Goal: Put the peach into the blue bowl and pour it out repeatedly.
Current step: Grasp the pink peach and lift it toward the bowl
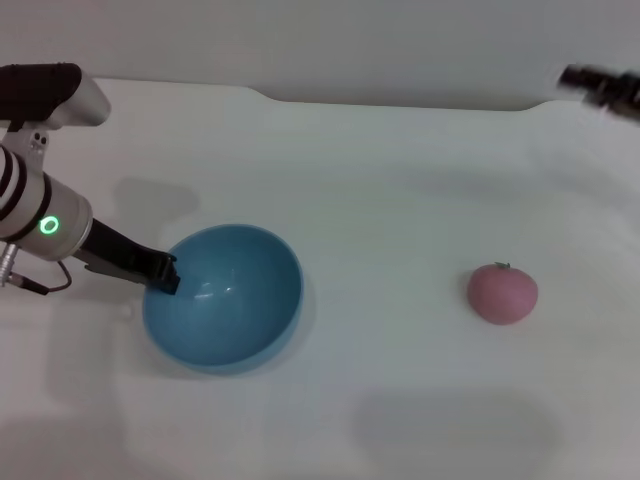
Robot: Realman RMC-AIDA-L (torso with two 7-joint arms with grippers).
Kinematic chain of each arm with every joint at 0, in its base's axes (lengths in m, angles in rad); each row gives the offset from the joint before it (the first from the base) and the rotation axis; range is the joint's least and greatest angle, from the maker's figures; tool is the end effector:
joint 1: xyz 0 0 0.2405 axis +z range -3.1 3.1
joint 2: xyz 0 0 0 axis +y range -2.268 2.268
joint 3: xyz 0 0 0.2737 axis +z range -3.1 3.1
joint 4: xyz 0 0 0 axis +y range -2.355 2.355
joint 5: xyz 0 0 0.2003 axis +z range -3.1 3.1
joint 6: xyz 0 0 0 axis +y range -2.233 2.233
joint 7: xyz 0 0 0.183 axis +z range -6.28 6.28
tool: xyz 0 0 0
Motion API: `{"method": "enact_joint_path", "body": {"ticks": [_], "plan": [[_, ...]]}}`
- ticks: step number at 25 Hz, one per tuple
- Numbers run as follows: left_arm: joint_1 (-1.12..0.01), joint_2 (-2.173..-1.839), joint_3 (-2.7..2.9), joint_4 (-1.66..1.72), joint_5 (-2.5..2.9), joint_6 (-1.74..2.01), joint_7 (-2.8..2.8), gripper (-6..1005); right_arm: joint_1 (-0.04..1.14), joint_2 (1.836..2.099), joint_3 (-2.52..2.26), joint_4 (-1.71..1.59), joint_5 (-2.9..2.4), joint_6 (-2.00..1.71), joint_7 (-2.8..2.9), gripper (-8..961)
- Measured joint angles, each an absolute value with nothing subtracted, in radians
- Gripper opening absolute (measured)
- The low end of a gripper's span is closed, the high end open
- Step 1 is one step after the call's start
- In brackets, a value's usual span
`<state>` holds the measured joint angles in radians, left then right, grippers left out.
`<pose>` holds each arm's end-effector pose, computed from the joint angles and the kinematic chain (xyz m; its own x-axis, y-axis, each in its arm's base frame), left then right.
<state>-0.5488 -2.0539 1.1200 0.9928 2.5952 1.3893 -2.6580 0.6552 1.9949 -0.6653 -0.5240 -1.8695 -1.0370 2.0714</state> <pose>-0.3127 0.3565 -0.0373 0.3412 0.9393 0.0368 0.8510 -0.2921 -0.4365 0.2829 0.4498 0.0056 0.2063 -0.6406 -0.7397 -0.9662 -0.2526 -0.0507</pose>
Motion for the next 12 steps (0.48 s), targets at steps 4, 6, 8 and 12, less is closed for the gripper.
{"method": "enact_joint_path", "body": {"ticks": [4,6,8,12], "plan": [[-0.551,-2.054,1.126,0.992,2.594,1.388,-2.654,-2,0.728,1.99,-0.67,-0.607,-2.251,-1.165,2.218,635],[-0.552,-2.054,1.126,0.992,2.595,1.389,-2.654,-2,0.767,1.99,-0.693,-0.626,-2.385,-1.231,2.27,635],[-0.552,-2.054,1.126,0.992,2.595,1.389,-2.654,-2,0.799,1.993,-0.741,-0.632,-2.474,-1.276,2.321,635],[-0.552,-2.054,1.126,0.992,2.595,1.39,-2.653,-1,0.836,2.013,-0.879,-0.644,-2.589,-1.313,2.397,634]]}}
